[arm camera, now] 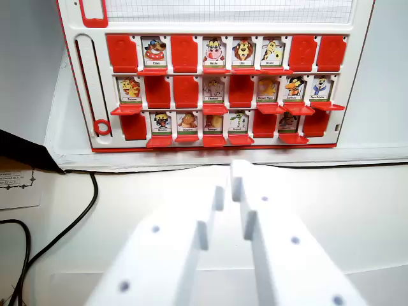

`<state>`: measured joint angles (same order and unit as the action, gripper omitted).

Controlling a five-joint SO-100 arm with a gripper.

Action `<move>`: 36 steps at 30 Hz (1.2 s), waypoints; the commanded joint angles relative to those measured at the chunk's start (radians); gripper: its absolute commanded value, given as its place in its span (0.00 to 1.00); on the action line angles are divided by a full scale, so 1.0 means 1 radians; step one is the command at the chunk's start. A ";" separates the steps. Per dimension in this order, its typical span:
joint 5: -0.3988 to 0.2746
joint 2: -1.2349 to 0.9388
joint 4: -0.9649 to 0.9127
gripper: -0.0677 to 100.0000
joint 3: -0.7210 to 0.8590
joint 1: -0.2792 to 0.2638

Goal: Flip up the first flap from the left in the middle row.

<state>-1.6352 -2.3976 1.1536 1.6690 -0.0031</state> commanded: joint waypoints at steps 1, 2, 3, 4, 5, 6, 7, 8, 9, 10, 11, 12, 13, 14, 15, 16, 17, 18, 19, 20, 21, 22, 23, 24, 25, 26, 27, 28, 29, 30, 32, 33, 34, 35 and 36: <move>0.002 -0.005 -0.049 0.00 -0.057 0.006; 0.002 -0.003 -0.049 0.00 -0.058 0.006; 0.002 -0.002 -0.051 0.00 -0.060 0.006; 0.000 -0.002 -0.051 0.00 -0.061 0.006; 0.000 0.000 -0.051 0.00 -0.063 0.006; 0.000 0.002 -0.051 0.00 -0.064 0.006; 0.000 0.002 -0.051 0.00 -0.064 0.006; 0.000 0.003 -0.052 0.00 -0.064 0.006; -0.002 0.003 -0.052 0.00 -0.064 0.006; -0.002 0.005 -0.052 0.00 -0.066 0.006; -0.002 0.005 -0.052 0.00 -0.066 0.006; -0.002 0.005 -0.052 0.00 -0.066 0.006; 0.000 0.006 -0.052 0.00 -0.066 0.006; 0.000 0.006 -0.052 0.00 -0.066 0.006; 0.002 0.006 -0.052 0.00 -0.066 0.006; 0.002 0.008 -0.052 0.00 -0.064 0.006; 0.002 0.008 -0.052 0.00 -0.063 0.006; 0.003 0.008 -0.052 0.00 -0.060 0.006; 0.003 0.006 -0.052 0.00 -0.057 0.006; 0.005 0.006 -0.054 0.00 -0.052 0.005; 0.005 0.006 -0.055 0.00 -0.049 0.003; 0.005 0.006 -0.061 0.00 -0.043 0.000; 0.005 0.006 -0.069 0.00 -0.037 -0.003; 0.005 0.008 -0.083 0.00 -0.029 -0.006; 0.005 0.009 -0.097 0.00 -0.021 -0.012; 0.005 0.012 -0.110 0.00 -0.014 -0.018; 0.005 0.017 -0.127 0.00 -0.005 -0.023; 0.003 0.021 -0.146 0.00 0.002 -0.029; 0.003 0.026 -0.163 0.00 0.008 -0.037; 0.002 0.032 -0.175 0.00 0.014 -0.048; 0.000 0.043 -0.201 0.00 0.032 -0.071; 0.000 0.049 -0.215 0.00 0.041 -0.083; 0.000 0.054 -0.236 0.00 0.057 -0.094; -0.011 0.058 -0.267 0.00 0.075 -0.104; -0.025 0.061 -0.308 0.00 0.103 -0.115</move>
<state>-1.6368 -2.3378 0.9526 1.7533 -0.0859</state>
